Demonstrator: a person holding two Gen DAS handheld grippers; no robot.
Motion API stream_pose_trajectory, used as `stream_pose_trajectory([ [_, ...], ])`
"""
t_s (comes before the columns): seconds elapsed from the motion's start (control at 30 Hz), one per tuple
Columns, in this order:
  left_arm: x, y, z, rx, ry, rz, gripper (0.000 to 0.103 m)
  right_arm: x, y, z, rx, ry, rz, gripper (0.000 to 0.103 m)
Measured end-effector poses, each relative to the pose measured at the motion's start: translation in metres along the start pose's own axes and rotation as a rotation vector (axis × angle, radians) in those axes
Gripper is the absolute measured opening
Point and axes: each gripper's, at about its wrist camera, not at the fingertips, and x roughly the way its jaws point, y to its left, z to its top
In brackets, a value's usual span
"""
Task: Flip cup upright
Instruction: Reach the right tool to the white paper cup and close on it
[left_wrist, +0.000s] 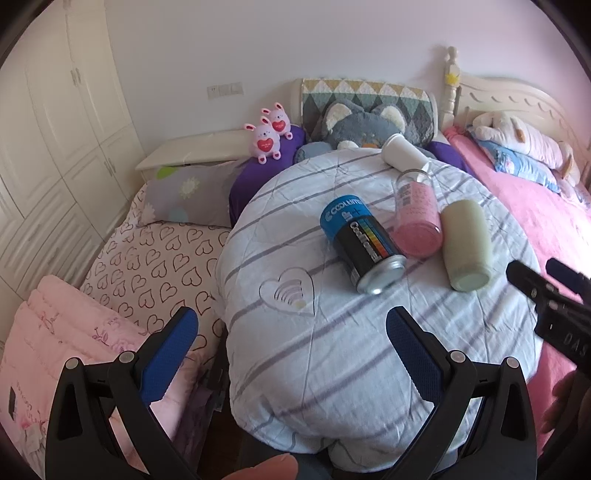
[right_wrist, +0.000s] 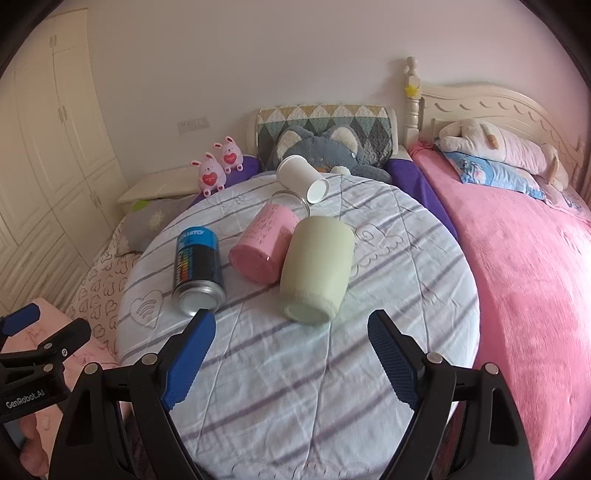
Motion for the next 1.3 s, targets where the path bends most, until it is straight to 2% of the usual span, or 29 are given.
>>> stream_pose_trajectory([
  [0.17,0.031,-0.003,0.028,-0.009,0.006,0.013,0.103,0.037,-0.004,0.038,-0.041,0.028,-0.002,0.085],
  [0.53,0.122,-0.024,0.126,-0.008,0.004,0.049,0.103,0.144,-0.004,0.125,-0.146,0.117,0.033,0.085],
  [0.8,0.191,-0.042,0.182,0.005,0.056,0.062,0.103,0.223,-0.004,0.179,-0.212,0.203,0.031,0.085],
  [0.9,0.211,-0.043,0.195,-0.004,0.081,0.065,0.103,0.252,-0.004,0.19,-0.231,0.263,0.066,0.085],
  [1.1,0.237,-0.048,0.211,-0.019,0.113,0.068,0.103,0.287,-0.004,0.203,-0.269,0.345,0.063,0.085],
  [1.3,0.248,-0.052,0.216,-0.022,0.135,0.064,0.103,0.314,-0.005,0.201,-0.289,0.415,0.077,0.085],
])
